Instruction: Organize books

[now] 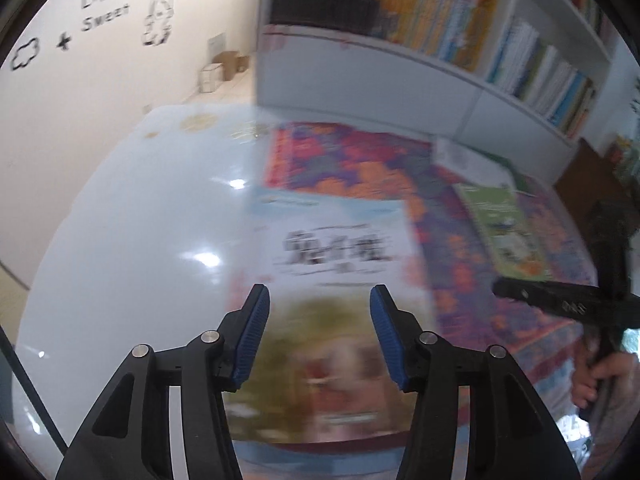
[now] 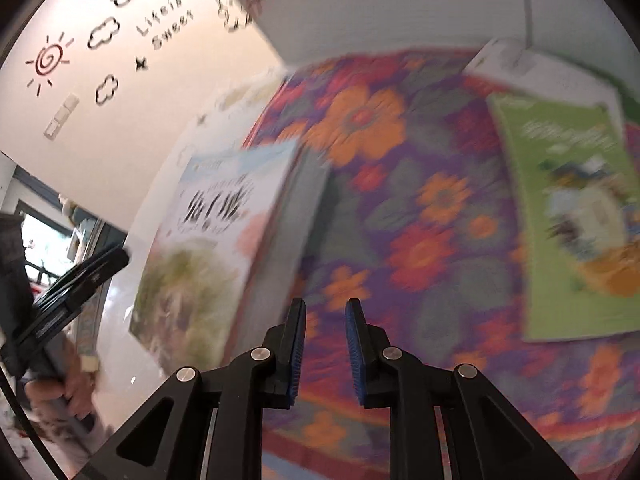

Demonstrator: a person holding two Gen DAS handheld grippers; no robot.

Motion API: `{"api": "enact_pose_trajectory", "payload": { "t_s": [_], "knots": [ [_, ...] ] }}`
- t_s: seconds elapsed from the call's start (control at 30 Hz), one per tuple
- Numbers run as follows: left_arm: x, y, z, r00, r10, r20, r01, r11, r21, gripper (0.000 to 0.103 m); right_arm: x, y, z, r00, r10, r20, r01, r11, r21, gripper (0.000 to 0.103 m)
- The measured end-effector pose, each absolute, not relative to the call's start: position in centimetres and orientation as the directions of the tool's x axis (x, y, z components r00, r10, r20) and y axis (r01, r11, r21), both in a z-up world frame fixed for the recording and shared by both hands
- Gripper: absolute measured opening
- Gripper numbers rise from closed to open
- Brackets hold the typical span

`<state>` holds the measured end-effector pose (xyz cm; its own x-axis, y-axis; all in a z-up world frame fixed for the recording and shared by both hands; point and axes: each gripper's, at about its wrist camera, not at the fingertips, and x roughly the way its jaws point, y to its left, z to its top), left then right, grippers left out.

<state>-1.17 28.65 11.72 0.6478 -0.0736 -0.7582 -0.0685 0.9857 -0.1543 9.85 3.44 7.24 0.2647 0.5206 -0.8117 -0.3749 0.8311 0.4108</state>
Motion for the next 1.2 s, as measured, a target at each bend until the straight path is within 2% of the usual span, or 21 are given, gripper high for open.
{"api": "enact_pose_trajectory", "payload": {
  "t_s": [0.23,0.4,0.5,0.63,0.7,0.77,0.87,1.2],
  "knots": [
    [2.1,18.0,11.8,0.624,-0.202,-0.755,0.05,0.974,-0.219,0.051,12.1,-7.8,8.1,0.379,0.511,-0.772,-0.218,0.86,0.461,0.019],
    [6.1,10.2,8.5,0.599,-0.226,-0.768,0.058,0.969,-0.24,0.051,13.8,-15.5,6.4,0.414,0.478,-0.774,-0.158,0.876,0.456,0.019],
    [9.3,6.0,5.2,0.582,-0.225,-0.781,0.063,0.971,-0.232,0.051,14.7,-18.7,5.4,0.436,0.48,-0.761,-0.2,0.876,0.438,0.019],
    [12.5,4.3,2.2,0.569,-0.135,-0.811,0.003,0.987,-0.161,0.051,16.5,-21.4,4.1,0.465,0.495,-0.734,-0.214,0.868,0.449,0.019],
    [13.2,4.9,1.7,0.594,-0.159,-0.789,-0.01,0.979,-0.205,0.057,18.1,-21.8,3.2,0.462,0.512,-0.725,-0.212,0.857,0.47,0.02],
    [13.7,5.0,1.7,0.602,-0.157,-0.783,-0.003,0.98,-0.199,0.058,19.7,-21.6,2.3,0.447,0.523,-0.726,-0.226,0.851,0.475,0.032],
    [14.2,4.6,1.4,0.635,-0.165,-0.754,0.022,0.98,-0.196,0.067,21.3,-21.1,1.5,0.461,0.568,-0.682,-0.256,0.82,0.511,0.037],
    [14.6,4.3,1.2,0.655,-0.184,-0.733,0.044,0.978,-0.206,0.074,22.0,-23.0,0.4,0.427,0.689,-0.585,-0.249,0.712,0.657,0.037]
  ]
}}
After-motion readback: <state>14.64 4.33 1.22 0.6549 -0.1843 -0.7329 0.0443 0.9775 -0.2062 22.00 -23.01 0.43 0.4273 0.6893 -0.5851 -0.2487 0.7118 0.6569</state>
